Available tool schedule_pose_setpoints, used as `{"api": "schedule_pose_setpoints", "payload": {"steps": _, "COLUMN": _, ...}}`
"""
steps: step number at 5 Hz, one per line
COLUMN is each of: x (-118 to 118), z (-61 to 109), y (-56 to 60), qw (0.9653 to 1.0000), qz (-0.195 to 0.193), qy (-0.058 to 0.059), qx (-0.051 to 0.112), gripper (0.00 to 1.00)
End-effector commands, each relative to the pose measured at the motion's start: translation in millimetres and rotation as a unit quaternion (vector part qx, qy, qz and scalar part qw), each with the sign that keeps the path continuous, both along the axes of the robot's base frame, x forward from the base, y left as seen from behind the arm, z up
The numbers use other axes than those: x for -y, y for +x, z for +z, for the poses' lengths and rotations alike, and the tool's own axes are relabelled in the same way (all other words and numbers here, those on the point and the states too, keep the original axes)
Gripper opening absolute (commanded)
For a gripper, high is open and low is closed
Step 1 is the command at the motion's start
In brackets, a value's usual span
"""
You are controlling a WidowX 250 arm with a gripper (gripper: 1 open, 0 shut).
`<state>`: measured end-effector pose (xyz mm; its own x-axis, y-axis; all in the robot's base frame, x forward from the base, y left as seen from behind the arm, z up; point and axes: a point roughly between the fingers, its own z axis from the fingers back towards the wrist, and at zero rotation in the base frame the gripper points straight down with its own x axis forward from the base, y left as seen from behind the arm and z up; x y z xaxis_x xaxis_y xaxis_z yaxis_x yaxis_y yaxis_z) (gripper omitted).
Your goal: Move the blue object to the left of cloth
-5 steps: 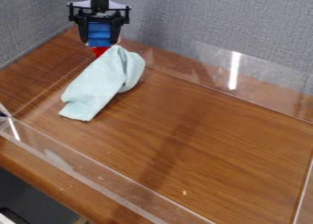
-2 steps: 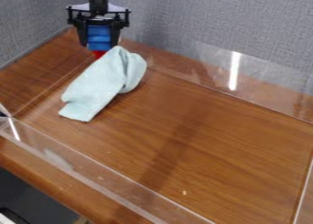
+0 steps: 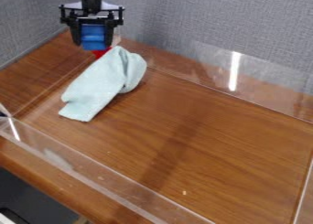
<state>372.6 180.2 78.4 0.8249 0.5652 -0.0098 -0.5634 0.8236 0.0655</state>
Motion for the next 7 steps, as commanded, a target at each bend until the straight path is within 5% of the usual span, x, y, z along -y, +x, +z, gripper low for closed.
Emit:
{"api": "schedule_pose_setpoints", "payload": {"steps": 1, "x": -4, "z": 44.3, "y": -2.6, "qw": 0.9983, "qz": 0.005, "qy": 0.026, "qx": 0.052, "gripper": 0.0}}
{"api": "schedule_pose_setpoints", "payload": {"steps": 7, "x": -4, "z": 25.6, "y": -25.3, "qw": 0.9986, "qz": 0.017, "qy": 0.033, "qx": 0.038, "gripper": 0.0}}
